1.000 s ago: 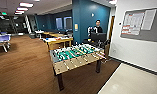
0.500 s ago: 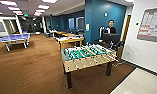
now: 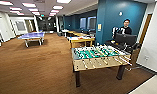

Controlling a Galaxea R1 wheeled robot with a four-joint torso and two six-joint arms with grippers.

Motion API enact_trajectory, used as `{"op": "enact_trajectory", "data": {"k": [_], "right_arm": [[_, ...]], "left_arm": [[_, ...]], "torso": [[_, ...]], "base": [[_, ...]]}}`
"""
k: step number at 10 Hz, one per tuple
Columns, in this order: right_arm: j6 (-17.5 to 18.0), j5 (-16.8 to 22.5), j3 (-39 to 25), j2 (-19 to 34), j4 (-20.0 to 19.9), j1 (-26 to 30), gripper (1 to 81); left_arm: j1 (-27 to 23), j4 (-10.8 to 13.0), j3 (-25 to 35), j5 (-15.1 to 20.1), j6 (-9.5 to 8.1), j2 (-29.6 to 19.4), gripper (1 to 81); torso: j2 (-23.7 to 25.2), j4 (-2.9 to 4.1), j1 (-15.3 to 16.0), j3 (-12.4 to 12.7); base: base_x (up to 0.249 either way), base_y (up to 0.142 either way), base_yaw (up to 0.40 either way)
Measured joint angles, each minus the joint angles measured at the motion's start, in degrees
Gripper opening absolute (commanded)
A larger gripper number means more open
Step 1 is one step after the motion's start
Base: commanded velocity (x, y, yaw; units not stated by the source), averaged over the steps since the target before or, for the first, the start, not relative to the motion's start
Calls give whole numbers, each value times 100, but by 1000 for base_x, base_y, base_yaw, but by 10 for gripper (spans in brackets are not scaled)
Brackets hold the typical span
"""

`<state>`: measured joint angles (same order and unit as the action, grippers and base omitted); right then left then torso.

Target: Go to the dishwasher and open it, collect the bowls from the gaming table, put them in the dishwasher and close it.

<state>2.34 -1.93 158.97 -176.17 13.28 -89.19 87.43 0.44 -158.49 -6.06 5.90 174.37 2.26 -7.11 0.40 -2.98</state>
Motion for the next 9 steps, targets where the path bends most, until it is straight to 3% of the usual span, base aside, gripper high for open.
{"op": "enact_trajectory", "data": {"k": [5, 9], "right_arm": [[0, -2, 0, -21, 0, 0, 811], [0, 0, 7, -18, 0, 16, 811]], "left_arm": [[9, 0, -2, 2, 11, 11, 811], [11, 0, -2, 2, 11, 18, 811]], "torso": [[0, 0, 0, 0], [2, 0, 0, 0]], "base": [[0, 0, 278], [0, 0, 119]]}}
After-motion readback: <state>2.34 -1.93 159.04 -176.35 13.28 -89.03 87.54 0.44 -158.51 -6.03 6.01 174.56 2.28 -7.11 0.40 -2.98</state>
